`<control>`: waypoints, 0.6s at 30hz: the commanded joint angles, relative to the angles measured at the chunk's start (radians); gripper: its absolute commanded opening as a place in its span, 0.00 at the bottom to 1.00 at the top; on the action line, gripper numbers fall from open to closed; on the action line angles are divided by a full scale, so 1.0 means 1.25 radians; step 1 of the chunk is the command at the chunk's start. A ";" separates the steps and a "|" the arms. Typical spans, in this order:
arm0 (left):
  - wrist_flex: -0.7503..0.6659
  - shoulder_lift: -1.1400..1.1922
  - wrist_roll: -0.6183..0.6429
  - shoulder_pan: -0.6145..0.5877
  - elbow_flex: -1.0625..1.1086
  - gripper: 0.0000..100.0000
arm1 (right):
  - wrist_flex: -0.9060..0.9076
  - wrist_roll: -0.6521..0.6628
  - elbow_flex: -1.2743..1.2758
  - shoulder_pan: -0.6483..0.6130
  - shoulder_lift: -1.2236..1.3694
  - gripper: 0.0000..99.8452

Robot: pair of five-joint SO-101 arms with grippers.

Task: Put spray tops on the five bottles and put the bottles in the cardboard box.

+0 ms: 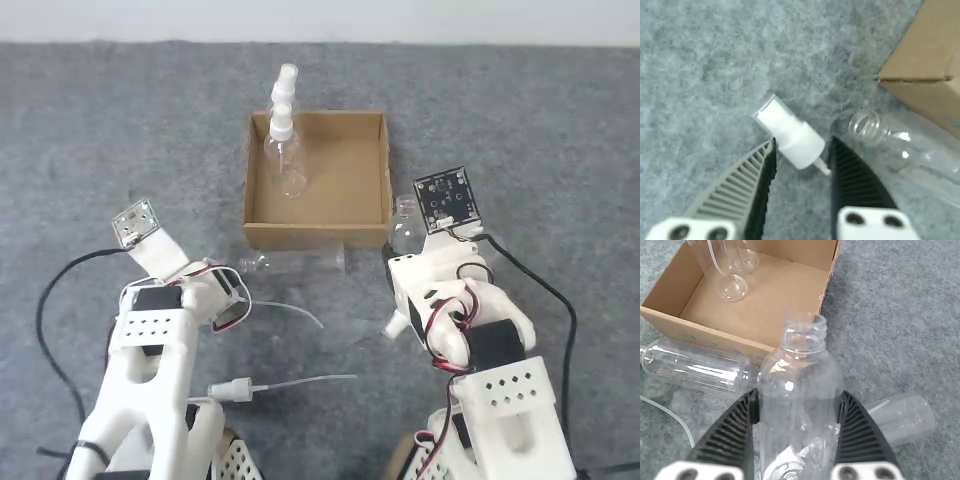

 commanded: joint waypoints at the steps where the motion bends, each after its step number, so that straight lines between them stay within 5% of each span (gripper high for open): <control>1: -0.027 0.083 0.006 0.005 -0.051 0.10 | -0.039 -0.001 -0.007 0.010 -0.013 0.04; 18: 0.085 0.417 0.039 0.006 -0.289 0.11 | -0.045 -0.001 0.000 0.010 -0.013 0.04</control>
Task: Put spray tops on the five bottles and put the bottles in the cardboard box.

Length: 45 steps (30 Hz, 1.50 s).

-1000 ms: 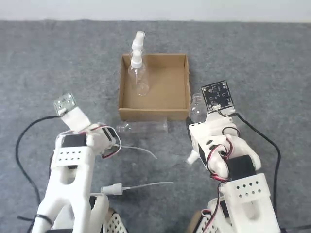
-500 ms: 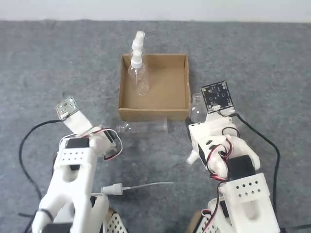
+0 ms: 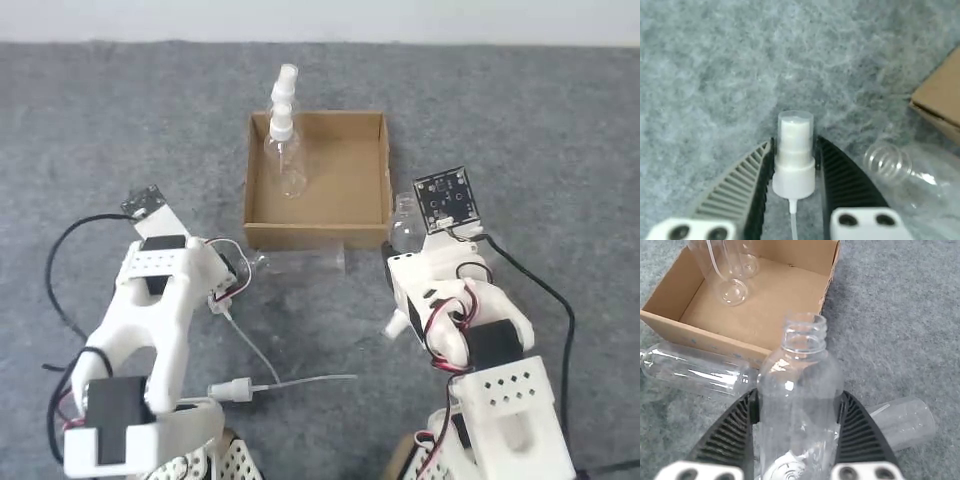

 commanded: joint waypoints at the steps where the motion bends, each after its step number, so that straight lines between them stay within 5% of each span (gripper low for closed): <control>1: 0.010 0.031 0.009 0.009 -0.031 0.11 | -0.020 -0.001 -0.010 0.010 -0.014 0.04; 26: 0.009 0.037 0.009 0.009 -0.037 0.11 | -0.020 -0.001 -0.010 0.010 -0.014 0.04; 32: 0.009 0.029 -0.037 0.033 -0.036 0.00 | -0.020 -0.001 -0.010 0.010 -0.014 0.04; 45: 0.023 0.015 -0.034 0.028 -0.101 0.01 | -0.019 0.000 0.001 -0.023 -0.018 0.04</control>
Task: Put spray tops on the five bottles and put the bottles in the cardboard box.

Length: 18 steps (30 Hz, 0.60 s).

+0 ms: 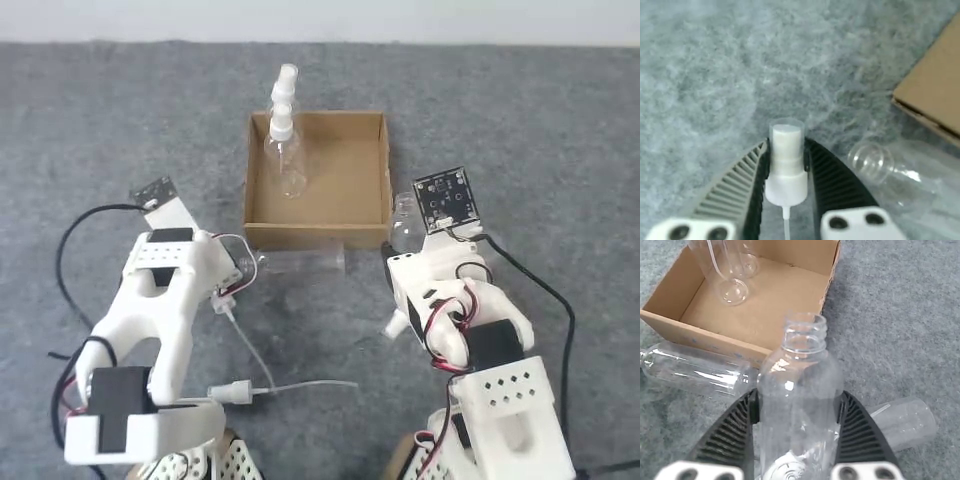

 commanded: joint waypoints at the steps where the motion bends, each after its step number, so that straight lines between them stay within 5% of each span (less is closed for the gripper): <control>1: 0.038 -0.031 -0.006 0.005 -0.067 0.01 | -0.020 0.000 0.004 -0.021 -0.019 0.04; 8: 0.199 -0.274 -0.006 0.010 -0.117 0.01 | -0.020 0.000 0.004 -0.021 -0.021 0.04; 18: 0.243 -0.603 -0.006 0.011 -0.117 0.01 | -0.020 0.000 0.006 -0.021 -0.021 0.04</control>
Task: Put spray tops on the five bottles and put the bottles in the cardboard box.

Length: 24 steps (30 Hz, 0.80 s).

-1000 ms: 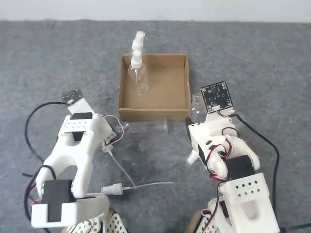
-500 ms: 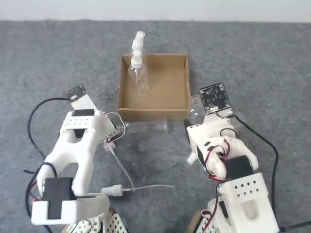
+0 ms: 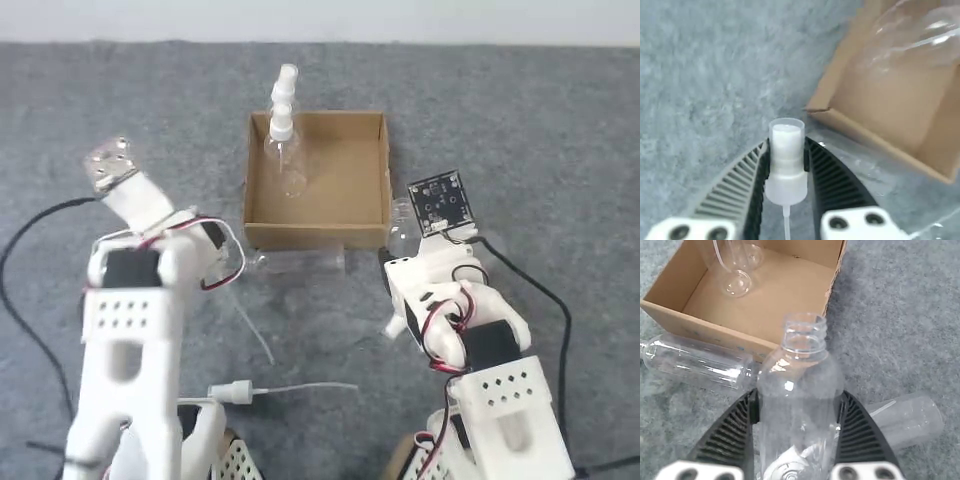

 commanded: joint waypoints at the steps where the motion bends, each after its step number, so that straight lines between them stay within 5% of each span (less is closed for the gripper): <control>1: 0.025 -0.156 -0.007 0.002 -0.046 0.01 | -0.020 0.000 -0.011 -0.009 -0.020 0.04; 24: -0.113 -0.512 0.034 0.001 -0.039 0.01 | -0.020 0.000 -0.011 -0.010 -0.020 0.04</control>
